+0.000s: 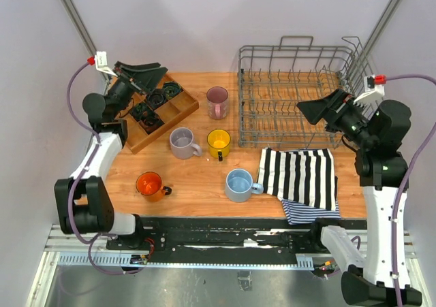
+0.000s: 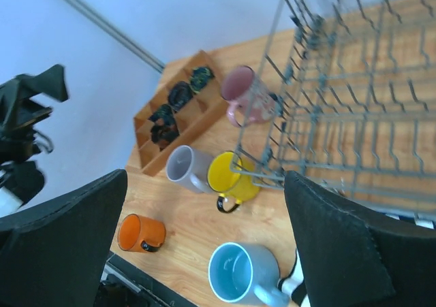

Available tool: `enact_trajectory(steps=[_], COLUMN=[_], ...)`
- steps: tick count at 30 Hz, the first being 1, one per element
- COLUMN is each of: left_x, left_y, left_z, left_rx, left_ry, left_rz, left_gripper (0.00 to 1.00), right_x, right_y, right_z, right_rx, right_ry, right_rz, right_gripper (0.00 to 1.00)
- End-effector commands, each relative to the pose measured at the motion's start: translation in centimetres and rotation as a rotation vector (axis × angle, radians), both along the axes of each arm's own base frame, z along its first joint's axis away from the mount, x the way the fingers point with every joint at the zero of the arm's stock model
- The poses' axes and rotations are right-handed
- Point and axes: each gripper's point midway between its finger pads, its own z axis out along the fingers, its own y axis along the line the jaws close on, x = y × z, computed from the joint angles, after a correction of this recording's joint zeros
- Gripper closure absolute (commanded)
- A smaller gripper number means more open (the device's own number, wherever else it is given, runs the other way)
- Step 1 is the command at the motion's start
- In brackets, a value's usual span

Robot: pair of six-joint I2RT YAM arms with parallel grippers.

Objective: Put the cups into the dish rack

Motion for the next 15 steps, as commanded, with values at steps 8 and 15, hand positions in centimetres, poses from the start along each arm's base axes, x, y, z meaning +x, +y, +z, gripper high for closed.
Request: enact_trajectory(steps=[8,15], left_x=[-8.5,-6.3], left_y=[-1.2,-2.5], left_z=[10.2,12.4], left_rx=[-0.259,-0.124], left_ry=[-0.469,-0.383], left_rz=[-0.342,-0.311], left_gripper=[0.00,0.00], right_x=[-1.2,-0.3], right_y=[2.8,2.8], right_z=[8.5,9.6], right_rx=[0.129,0.124], right_ry=[-0.184,-0.181], right_rz=[0.157,0.158], right_gripper=[0.02,0.02])
